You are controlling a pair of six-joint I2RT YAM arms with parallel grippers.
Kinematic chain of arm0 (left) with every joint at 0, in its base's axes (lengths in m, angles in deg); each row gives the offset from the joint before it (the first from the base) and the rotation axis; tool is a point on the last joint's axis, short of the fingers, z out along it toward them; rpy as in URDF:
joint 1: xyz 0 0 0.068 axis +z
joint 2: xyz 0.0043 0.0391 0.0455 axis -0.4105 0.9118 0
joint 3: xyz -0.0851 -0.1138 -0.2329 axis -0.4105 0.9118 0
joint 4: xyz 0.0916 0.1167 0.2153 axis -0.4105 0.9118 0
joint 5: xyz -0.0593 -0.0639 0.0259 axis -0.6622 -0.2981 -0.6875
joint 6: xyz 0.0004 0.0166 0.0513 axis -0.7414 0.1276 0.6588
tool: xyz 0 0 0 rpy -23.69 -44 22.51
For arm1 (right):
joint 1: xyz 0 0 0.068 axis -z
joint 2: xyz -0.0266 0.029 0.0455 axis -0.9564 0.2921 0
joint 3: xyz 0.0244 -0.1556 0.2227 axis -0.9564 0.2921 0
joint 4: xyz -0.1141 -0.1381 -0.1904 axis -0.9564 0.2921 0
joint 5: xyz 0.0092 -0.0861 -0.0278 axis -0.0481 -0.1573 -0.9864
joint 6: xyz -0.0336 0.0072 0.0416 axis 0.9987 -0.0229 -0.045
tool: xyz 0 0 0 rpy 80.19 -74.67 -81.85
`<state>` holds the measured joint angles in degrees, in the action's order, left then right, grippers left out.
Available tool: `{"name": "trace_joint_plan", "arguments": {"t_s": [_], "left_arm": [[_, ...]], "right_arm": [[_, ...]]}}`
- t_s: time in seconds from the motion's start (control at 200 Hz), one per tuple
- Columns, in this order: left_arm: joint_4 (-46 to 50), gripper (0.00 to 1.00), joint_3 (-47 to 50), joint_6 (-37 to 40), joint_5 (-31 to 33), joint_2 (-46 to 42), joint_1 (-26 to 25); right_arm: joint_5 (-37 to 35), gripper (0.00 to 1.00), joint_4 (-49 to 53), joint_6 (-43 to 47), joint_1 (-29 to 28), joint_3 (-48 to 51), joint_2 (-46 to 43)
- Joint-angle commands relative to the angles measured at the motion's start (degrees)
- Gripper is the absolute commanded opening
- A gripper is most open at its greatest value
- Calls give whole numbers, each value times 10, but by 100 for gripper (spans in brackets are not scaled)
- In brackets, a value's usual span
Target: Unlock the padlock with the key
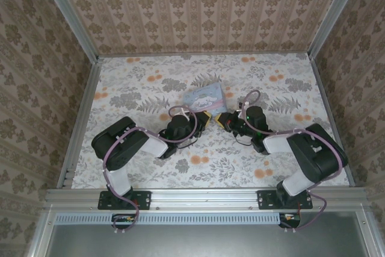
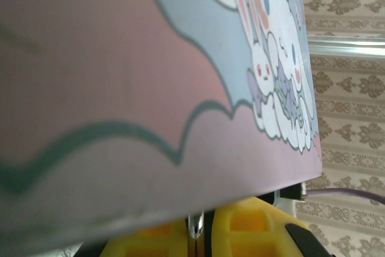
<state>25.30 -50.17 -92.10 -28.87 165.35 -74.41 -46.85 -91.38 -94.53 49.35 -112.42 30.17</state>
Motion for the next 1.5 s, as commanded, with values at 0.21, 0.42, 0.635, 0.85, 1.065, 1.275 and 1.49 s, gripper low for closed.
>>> {"name": "trace_joint_plan", "arguments": {"t_s": [0.21, 0.42, 0.635, 0.85, 1.065, 1.275, 1.49], "left_arm": [[-32, 0, -20, 8, -155, -21, -47], [-45, 0, -21, 11, -170, -24, -48], [-47, 0, -20, 25, -190, -42, -48], [-48, 0, -14, 30, -212, -50, -45], [-56, 0, -2, 31, -210, -46, -40], [-55, 0, 7, 48, -184, -25, -32], [-31, 0, 11, 79, -162, 11, -17]], "right_arm": [[57, 0, -63, 118, -20, -27, -11], [20, 0, -218, -41, -21, 6, 54], [-12, 0, -297, -194, -24, 15, 89], [3, 0, -241, -174, -24, 0, 49], [17, 0, -226, -146, -23, 3, 56], [14, 0, -216, -131, -23, 3, 69], [11, 28, -201, -113, -15, 3, 87]]}}
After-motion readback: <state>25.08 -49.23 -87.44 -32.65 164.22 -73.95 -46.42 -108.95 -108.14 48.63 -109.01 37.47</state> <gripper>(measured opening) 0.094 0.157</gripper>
